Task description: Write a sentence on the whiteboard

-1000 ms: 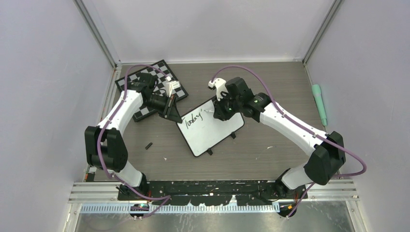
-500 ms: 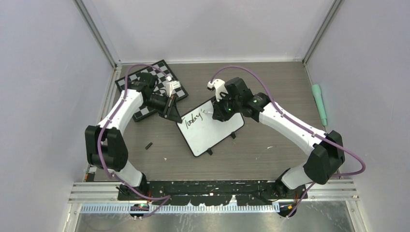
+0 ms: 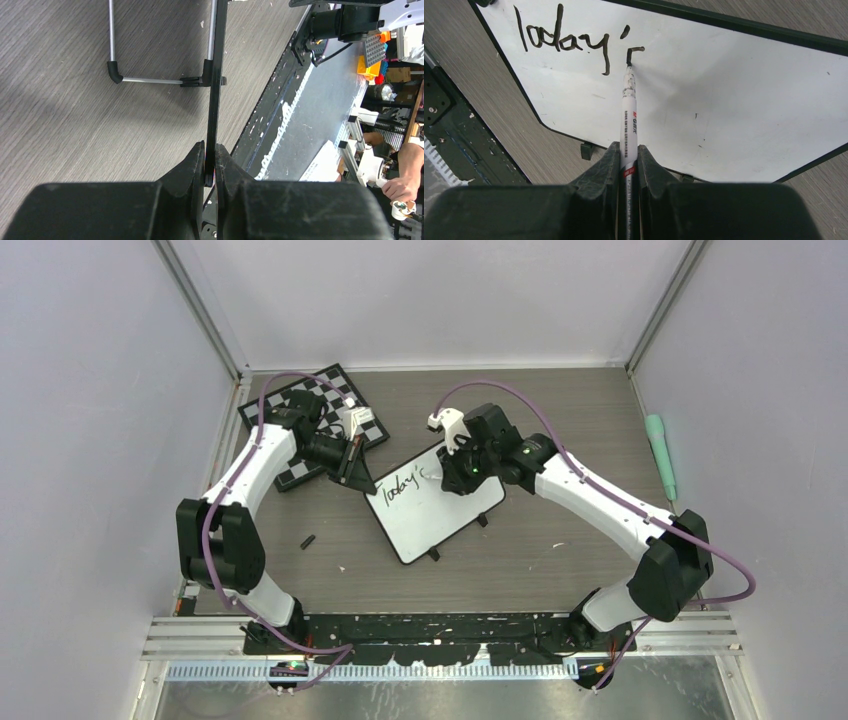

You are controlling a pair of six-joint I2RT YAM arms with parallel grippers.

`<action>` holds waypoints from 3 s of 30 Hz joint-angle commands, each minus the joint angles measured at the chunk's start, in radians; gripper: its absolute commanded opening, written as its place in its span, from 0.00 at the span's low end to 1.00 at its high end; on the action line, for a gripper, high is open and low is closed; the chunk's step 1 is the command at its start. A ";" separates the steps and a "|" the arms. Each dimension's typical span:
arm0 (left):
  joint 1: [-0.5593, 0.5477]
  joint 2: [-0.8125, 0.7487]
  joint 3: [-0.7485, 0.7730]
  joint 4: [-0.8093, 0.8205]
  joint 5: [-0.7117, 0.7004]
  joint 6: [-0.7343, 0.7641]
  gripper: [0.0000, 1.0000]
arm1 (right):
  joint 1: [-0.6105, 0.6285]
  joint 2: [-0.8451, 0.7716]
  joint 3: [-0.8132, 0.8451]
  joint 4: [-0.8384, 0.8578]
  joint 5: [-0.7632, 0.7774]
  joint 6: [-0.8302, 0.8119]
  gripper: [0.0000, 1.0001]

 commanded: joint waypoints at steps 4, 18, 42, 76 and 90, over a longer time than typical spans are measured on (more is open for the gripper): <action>-0.004 0.009 0.031 -0.044 -0.019 -0.004 0.00 | -0.021 -0.031 0.000 0.004 0.053 -0.014 0.00; -0.005 0.014 0.038 -0.046 -0.023 -0.003 0.00 | -0.027 -0.031 -0.023 -0.005 0.016 0.006 0.00; -0.006 0.045 0.072 -0.055 -0.034 0.022 0.00 | 0.001 -0.100 0.015 -0.021 -0.163 0.002 0.00; -0.013 0.094 0.162 -0.080 -0.010 0.069 0.34 | -0.156 -0.176 -0.077 0.031 -0.208 -0.014 0.00; -0.013 0.187 0.294 -0.137 -0.067 0.118 0.14 | -0.158 -0.180 -0.067 0.030 -0.225 -0.015 0.00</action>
